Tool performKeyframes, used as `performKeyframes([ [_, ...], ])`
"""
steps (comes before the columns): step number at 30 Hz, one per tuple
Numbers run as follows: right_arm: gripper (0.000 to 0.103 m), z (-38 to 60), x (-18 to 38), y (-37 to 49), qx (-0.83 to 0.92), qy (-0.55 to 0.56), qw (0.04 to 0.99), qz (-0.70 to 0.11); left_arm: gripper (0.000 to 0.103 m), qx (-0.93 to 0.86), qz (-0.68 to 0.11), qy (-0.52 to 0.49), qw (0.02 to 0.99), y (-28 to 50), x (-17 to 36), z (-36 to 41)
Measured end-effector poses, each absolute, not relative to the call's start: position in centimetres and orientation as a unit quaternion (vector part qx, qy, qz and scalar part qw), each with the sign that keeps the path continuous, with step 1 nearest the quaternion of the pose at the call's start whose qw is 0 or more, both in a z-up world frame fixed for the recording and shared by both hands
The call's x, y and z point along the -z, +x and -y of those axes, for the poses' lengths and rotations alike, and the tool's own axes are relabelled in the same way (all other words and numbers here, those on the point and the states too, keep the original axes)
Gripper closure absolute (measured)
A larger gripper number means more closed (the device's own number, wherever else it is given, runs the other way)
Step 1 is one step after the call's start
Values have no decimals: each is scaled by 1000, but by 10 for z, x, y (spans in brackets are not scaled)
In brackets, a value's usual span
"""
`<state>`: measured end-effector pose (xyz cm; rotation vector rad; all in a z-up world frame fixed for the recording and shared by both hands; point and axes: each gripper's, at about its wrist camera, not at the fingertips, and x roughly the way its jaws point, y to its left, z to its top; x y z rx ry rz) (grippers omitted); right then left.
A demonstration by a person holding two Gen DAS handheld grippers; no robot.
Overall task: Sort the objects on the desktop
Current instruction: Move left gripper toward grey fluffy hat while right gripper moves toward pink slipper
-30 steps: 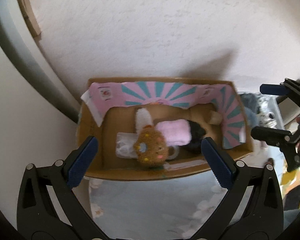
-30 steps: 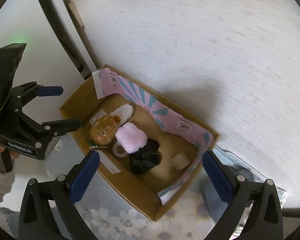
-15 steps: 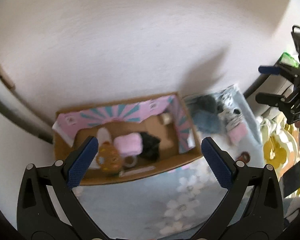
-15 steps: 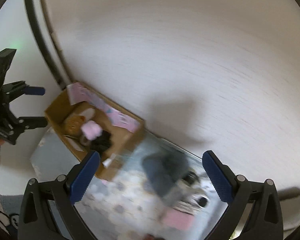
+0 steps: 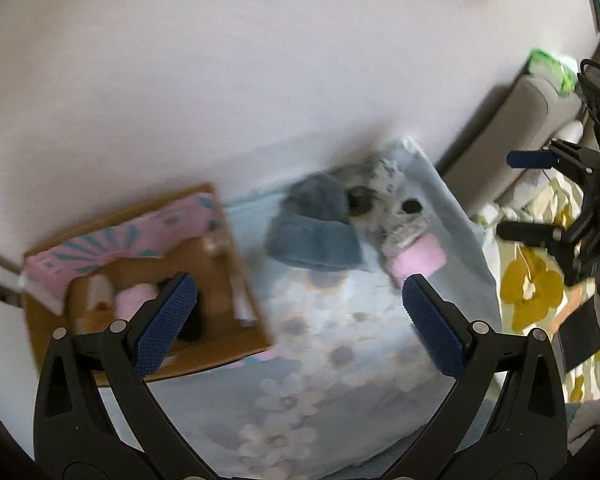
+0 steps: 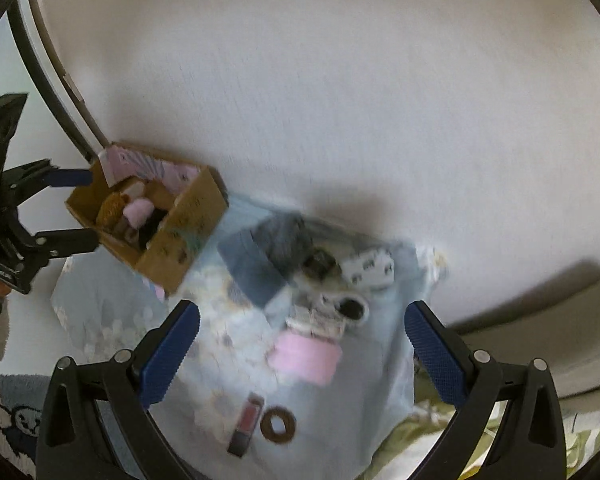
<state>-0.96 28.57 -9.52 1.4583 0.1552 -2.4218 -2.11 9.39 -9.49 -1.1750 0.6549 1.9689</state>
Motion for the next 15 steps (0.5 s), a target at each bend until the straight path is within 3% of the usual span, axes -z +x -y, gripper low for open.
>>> performKeyframes([
  [10, 1, -298, 180, 11, 808, 569, 151, -22, 0, -740, -304, -502, 329, -39, 186, -179],
  [15, 1, -297, 220, 7, 804, 580, 130, -11, 6, -729, -330, -518, 301, -55, 225, -196],
])
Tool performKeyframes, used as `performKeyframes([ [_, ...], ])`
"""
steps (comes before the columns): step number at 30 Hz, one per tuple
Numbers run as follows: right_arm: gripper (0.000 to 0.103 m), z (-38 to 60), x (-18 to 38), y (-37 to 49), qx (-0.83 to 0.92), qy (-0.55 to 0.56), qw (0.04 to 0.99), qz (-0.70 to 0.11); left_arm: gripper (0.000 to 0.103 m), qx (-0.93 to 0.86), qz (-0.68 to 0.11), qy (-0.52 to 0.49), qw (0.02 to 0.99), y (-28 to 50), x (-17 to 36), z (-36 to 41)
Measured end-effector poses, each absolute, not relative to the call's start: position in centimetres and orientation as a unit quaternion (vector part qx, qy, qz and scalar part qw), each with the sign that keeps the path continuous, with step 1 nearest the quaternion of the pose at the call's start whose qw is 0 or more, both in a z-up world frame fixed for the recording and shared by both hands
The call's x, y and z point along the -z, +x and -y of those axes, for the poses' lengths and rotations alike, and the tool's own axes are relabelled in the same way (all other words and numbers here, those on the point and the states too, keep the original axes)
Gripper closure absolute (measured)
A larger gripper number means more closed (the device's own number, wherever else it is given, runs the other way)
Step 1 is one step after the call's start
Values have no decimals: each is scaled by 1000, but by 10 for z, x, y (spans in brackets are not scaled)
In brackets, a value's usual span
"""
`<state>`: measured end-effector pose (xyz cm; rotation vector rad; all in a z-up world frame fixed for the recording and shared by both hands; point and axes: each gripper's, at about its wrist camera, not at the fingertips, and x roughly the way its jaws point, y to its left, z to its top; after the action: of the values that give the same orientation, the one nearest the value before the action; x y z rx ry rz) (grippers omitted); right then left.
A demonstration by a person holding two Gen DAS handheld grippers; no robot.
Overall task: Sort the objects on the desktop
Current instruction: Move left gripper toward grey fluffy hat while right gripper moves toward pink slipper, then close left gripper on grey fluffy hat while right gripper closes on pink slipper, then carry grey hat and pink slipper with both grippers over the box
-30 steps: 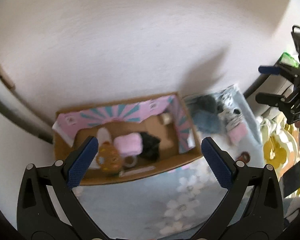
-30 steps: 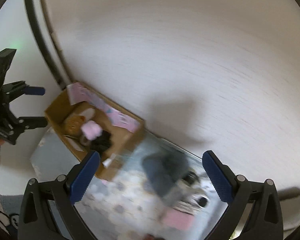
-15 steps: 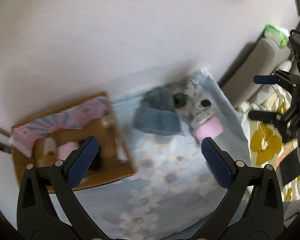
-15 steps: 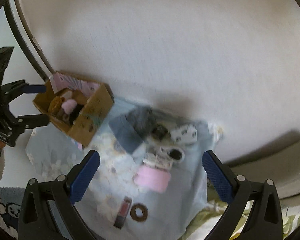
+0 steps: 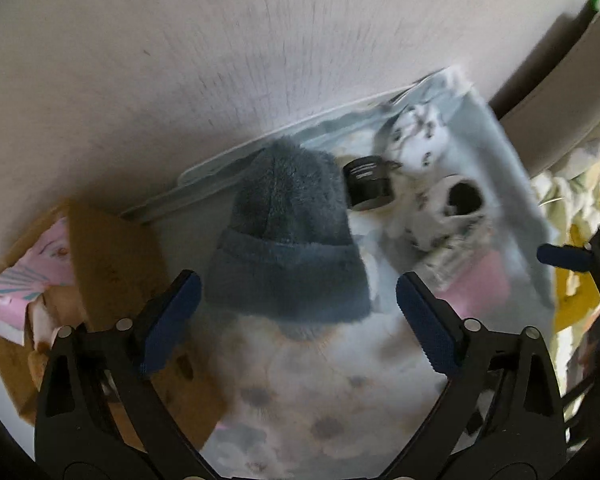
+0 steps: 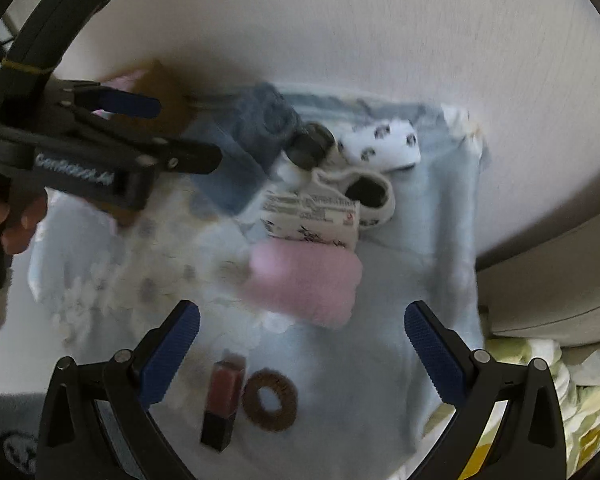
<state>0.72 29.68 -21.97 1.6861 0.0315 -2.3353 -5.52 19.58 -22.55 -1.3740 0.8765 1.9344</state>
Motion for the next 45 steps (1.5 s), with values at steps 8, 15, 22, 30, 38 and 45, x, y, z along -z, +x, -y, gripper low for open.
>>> performKeyframes([
  [8, 1, -296, 240, -3, 803, 582, 128, 22, 6, -728, -330, -526, 290, -68, 249, -205],
  [15, 6, -297, 250, -8, 805, 584, 107, 9, 12, -728, -314, -534, 292, -75, 261, -203],
  [22, 47, -294, 256, -1, 803, 584, 115, 15, 43, -734, -315, -524, 295, -73, 258, -197],
  [30, 77, -295, 246, 5, 808, 576, 122, 13, 71, -738, -311, -518, 300, -64, 246, -193],
  [38, 80, -300, 231, 18, 813, 570, 118, 22, 75, -730, -317, -519, 311, -47, 228, -189],
  [45, 80, -303, 207, 32, 815, 566, 118, 25, 75, -723, -320, -518, 326, -23, 197, -178],
])
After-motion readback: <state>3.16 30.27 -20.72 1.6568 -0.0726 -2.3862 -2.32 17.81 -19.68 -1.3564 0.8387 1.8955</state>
